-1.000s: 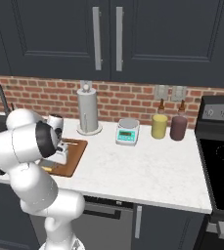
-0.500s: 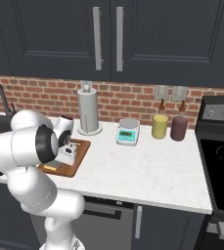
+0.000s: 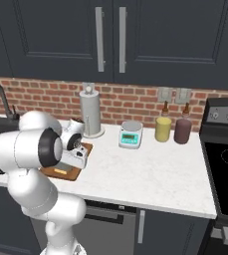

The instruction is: Pick up the sponge from the counter and clean the cutting board by briefly scrubbing or pressing down on the cutting board. Once finished, release the sponge.

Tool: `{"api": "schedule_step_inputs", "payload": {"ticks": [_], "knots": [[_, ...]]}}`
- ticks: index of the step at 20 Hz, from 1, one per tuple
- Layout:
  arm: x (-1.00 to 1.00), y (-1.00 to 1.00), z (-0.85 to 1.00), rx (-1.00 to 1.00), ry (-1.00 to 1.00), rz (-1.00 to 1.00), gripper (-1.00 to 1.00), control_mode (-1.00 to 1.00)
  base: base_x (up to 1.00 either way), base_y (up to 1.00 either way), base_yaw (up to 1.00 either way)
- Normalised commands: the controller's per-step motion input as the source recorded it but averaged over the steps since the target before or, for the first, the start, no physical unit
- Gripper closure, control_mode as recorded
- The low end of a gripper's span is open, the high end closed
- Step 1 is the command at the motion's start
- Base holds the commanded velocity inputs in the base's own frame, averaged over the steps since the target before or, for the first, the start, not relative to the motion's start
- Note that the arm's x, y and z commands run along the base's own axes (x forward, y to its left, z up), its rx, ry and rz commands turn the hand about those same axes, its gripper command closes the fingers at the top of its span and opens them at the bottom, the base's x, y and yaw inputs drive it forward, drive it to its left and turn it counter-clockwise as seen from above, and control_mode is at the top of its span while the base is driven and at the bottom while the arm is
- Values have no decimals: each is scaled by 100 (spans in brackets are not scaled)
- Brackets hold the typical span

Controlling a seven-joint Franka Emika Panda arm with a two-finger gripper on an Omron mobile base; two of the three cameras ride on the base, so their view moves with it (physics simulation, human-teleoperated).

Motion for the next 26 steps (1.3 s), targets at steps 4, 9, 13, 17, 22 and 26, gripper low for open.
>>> {"api": "schedule_step_inputs", "payload": {"ticks": [4,9,13,17,22,26], "knots": [[0,-45,-43,0,0,0,100,-100,0,0,0],[0,-42,-48,0,0,0,100,-100,0,0,0],[-5,-49,-38,0,0,-4,100,-100,0,0,0],[-5,-56,-32,0,0,-6,100,-100,0,0,0],[-3,-59,-32,0,0,-6,100,-100,0,0,0],[0,-55,-38,0,-1,-6,100,-100,0,0,0]]}}
